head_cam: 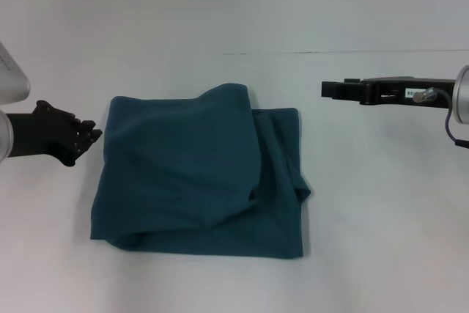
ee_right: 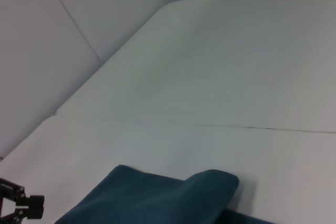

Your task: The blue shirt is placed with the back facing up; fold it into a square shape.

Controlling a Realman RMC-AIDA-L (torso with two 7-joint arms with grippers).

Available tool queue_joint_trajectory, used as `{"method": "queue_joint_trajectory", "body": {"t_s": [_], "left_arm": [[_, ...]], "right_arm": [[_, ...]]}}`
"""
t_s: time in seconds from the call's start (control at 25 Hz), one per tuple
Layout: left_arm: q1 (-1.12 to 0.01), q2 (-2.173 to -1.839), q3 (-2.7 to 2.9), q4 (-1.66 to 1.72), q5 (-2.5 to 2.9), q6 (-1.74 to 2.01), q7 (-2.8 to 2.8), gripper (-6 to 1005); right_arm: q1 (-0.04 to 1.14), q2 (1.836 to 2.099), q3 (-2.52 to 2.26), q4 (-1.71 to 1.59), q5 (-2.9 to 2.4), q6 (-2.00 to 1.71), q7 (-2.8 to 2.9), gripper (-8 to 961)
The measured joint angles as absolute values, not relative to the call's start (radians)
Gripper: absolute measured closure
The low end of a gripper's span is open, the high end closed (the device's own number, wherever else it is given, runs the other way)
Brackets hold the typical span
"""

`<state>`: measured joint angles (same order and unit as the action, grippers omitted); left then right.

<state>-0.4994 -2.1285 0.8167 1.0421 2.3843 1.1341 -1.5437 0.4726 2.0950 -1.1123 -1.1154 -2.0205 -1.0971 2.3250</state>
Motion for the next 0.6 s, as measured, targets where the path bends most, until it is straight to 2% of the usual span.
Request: {"method": "queue_joint_trajectory", "body": {"t_s": [0.2,0.6], "left_arm": [[-0.491,-2.142,0.816,1.107,2.382,1.187,-1.598,882],[-0.573,-2.115,0.827,1.222,2.484,1.41,-2.123,773]], "right_arm": [[0.475,2.093,-1.139,-1.155,-2.056,-1.105,2.349,377],[0.486,2.091,-1.15,-1.135,-2.075,-1.062,2.268,383]]}}
